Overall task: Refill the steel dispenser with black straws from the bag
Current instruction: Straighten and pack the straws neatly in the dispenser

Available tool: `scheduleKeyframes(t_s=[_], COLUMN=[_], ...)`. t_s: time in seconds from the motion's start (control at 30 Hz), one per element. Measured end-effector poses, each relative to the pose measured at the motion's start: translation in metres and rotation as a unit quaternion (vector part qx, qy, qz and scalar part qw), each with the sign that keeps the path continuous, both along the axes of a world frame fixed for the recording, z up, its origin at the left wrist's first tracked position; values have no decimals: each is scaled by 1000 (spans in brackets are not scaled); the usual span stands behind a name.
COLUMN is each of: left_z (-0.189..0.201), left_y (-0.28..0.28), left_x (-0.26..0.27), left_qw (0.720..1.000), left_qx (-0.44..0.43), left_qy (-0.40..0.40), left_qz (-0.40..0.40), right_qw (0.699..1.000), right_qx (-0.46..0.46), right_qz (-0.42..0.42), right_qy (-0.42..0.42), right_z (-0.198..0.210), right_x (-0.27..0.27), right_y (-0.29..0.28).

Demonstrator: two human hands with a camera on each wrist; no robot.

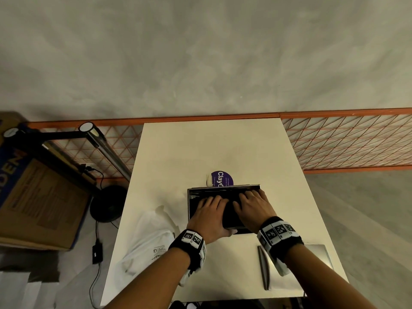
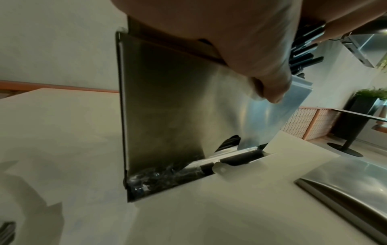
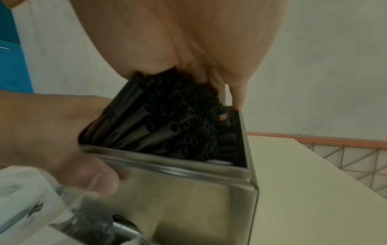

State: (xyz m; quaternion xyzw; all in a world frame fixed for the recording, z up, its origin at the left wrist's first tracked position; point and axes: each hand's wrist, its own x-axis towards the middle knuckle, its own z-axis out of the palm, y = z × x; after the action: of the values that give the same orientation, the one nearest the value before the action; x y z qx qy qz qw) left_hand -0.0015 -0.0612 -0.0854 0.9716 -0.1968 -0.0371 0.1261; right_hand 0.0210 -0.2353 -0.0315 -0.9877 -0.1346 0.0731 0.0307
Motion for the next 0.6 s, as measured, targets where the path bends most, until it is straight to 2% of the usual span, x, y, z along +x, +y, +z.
scheduleKeyframes(t_s=[0.13, 0.23, 0.33, 0.4, 0.47, 0.6], left_z=[1, 0, 0, 0, -1, -1], left_y=[0, 1, 0, -1, -1, 0], left_x=[-1, -1, 1, 0, -1, -4], left_qw=[1000, 999, 999, 999, 999, 1000], left_qx=[-13, -38, -29, -19, -21, -14], left_qy=[-17, -29, 13, 42, 37, 16], left_qz=[-2, 11, 11, 9, 6, 0], right_qw=[997, 990, 990, 994, 997, 997], right_qx=[-12, -52, -73, -47, -23, 16], right_qz=[62, 119, 118, 102, 61, 35], right_qy=[50, 50, 22, 17, 38, 64], right_z=[-3, 0, 6, 9, 11, 16], right_x=[-1, -8, -13, -12, -7, 11], right_y=[-3, -6, -4, 0, 1, 1])
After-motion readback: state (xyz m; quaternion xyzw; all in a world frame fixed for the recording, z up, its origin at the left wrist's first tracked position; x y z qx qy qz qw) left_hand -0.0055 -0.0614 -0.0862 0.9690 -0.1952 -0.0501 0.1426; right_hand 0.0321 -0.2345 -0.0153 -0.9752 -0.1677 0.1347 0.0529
